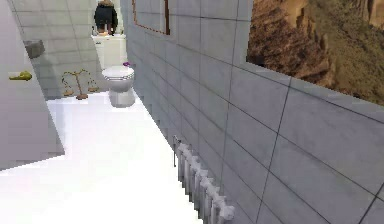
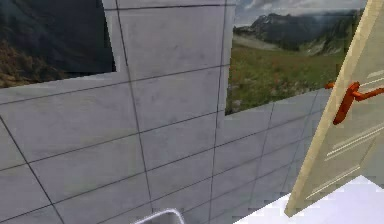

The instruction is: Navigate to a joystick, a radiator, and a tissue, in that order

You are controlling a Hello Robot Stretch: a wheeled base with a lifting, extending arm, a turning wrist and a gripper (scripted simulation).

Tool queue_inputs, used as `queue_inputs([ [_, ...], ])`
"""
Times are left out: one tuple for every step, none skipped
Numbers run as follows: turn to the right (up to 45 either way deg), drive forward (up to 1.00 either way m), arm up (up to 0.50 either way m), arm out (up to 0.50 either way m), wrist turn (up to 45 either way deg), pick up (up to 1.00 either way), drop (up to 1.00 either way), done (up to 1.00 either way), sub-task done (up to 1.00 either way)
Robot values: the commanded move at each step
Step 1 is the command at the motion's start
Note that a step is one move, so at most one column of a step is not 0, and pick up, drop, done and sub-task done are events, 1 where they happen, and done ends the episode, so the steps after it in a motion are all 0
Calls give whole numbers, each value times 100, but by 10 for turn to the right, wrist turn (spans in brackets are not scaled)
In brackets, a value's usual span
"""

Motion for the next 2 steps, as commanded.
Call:
queue_inputs([
  [0,0,0,0,0,0,0,0,100],
  [-450,0,0,0,0,0,0,0,0],
])
